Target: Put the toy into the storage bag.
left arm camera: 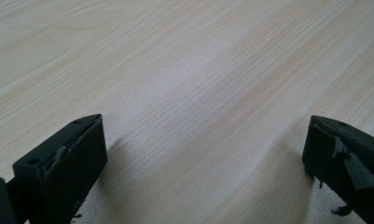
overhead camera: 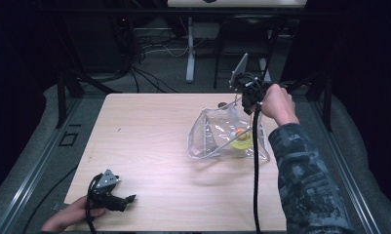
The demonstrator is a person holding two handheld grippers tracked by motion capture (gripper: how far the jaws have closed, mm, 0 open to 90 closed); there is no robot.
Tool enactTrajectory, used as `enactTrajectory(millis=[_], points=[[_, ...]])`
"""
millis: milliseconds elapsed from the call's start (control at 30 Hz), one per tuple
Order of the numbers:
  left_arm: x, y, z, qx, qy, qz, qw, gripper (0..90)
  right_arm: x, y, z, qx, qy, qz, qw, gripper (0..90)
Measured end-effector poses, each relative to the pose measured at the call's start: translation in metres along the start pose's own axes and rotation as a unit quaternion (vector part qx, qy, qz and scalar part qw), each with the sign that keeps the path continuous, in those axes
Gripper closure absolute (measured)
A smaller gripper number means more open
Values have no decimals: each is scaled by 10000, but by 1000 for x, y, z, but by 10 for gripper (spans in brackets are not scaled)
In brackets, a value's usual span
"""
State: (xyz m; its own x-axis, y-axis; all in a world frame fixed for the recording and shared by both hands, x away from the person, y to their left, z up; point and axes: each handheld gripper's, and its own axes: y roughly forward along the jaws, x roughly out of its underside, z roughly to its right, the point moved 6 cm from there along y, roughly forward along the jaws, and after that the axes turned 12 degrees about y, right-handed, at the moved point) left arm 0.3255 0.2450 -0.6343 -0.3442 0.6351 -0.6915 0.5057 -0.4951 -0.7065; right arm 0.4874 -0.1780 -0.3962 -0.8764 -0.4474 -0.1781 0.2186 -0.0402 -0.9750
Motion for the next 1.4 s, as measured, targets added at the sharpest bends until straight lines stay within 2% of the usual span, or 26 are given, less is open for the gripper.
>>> enactTrajectory(millis=[333,567,867,1000,1400], points=[[0,0,0,0,1,0,10000,0,3,15,-1,2,-6,-109,9999,875],[0,0,0,0,1,0,10000,0,3,21,-2,151,-82,-184,9997,875],[0,0,0,1,2,0,10000,0,5,30,-1,221,8,-234,9995,874],[0,0,0,3,4,-1,10000,0,4,30,1,277,36,-226,9994,860],[0,0,0,2,2,0,10000,0,11,18,1,131,106,-68,9998,836]])
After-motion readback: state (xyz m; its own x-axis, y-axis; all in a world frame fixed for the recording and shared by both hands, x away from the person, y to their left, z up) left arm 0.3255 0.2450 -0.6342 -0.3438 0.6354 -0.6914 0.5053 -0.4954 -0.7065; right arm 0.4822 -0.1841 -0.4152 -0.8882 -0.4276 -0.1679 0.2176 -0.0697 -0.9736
